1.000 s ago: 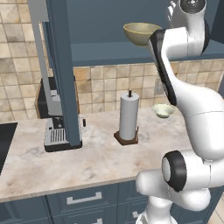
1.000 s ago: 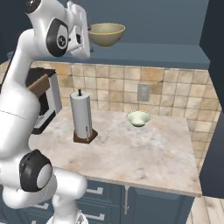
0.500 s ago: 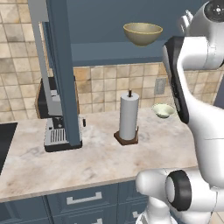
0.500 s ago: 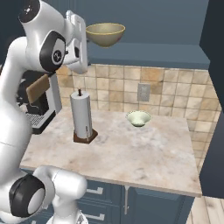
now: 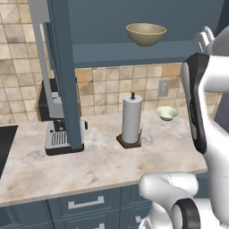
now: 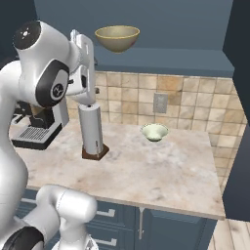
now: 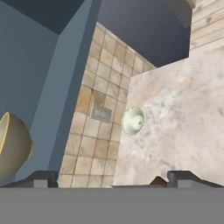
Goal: Pick up the bowls on the counter and stack them on top of one another in the open cabinet. Place the smaller bowl on top of the larger bowl.
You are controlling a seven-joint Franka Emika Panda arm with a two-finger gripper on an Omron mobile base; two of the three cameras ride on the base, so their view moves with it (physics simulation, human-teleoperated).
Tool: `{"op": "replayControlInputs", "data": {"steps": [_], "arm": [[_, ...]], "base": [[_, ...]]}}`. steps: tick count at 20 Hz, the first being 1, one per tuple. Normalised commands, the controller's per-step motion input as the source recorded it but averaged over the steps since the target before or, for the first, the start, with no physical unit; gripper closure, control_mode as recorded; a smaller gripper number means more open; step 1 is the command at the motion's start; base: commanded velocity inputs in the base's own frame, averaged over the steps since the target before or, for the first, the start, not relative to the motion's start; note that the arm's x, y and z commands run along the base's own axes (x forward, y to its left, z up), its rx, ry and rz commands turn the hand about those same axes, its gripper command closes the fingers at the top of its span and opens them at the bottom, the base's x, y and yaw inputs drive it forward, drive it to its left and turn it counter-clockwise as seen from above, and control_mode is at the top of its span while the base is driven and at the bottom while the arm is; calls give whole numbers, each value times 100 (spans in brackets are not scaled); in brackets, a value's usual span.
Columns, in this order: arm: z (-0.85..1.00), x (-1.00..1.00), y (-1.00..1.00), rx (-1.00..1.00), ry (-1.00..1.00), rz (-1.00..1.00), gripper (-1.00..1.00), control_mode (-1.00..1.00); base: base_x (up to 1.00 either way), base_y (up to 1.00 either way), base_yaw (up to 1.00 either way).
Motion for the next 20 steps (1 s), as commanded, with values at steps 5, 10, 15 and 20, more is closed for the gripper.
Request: {"op": "replayControlInputs", "data": {"steps": [5, 10, 15, 20], "arm": [[-36, -52, -10, 0, 1, 4, -100, -100], [-38, -40, -7, 0, 0, 5, -100, -100], [-50, -16, -5, -1, 0, 3, -100, -100], [-52, 5, -6, 1, 0, 3, -100, -100]], "base": [[0, 0, 0], [0, 0, 0], [0, 0, 0], [0, 0, 0]]}}
